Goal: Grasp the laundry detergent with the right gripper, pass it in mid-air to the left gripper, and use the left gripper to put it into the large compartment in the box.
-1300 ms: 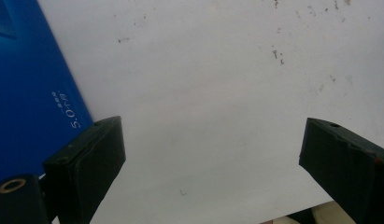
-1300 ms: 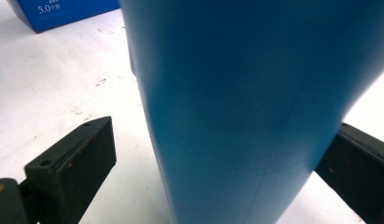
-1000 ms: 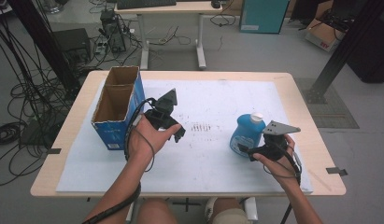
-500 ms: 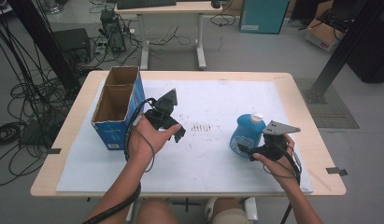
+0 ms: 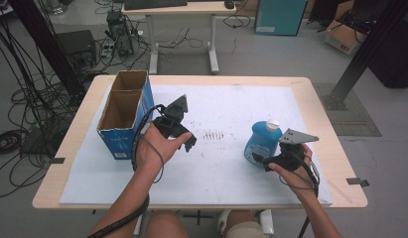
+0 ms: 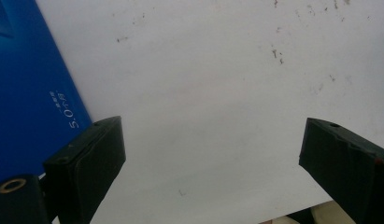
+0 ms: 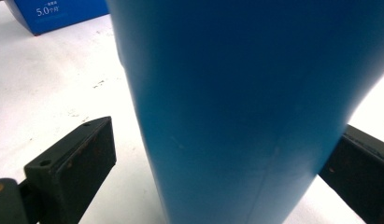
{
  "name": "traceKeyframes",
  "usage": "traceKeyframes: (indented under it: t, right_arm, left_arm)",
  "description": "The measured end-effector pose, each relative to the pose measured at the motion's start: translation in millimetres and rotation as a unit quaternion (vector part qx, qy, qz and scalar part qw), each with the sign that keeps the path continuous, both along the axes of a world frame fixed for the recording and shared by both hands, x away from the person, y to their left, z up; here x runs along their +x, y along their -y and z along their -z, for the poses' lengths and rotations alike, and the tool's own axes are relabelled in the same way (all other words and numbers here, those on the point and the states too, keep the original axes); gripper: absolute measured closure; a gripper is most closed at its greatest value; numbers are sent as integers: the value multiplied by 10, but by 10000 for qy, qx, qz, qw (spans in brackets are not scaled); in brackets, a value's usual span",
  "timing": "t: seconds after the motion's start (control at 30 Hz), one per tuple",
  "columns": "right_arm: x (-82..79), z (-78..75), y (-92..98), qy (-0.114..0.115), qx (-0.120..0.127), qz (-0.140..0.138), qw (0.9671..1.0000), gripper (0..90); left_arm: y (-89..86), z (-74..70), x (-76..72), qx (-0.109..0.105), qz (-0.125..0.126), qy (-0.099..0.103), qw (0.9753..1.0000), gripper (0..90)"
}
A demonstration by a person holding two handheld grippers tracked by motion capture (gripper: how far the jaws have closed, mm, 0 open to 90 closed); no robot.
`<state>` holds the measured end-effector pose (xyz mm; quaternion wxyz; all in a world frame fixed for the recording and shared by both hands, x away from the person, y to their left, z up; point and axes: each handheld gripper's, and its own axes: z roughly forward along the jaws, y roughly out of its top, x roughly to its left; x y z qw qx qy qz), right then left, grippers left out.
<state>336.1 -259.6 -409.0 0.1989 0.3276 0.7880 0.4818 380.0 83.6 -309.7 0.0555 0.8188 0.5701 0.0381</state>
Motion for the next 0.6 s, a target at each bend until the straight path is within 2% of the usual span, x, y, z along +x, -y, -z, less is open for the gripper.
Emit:
traceKeyframes:
  t: [0.6]
  right_arm:
    - [12, 2, 3, 53, 15, -8, 10000, 17]
  left_arm:
    - [10, 3, 5, 5, 20, -5, 10000, 73]
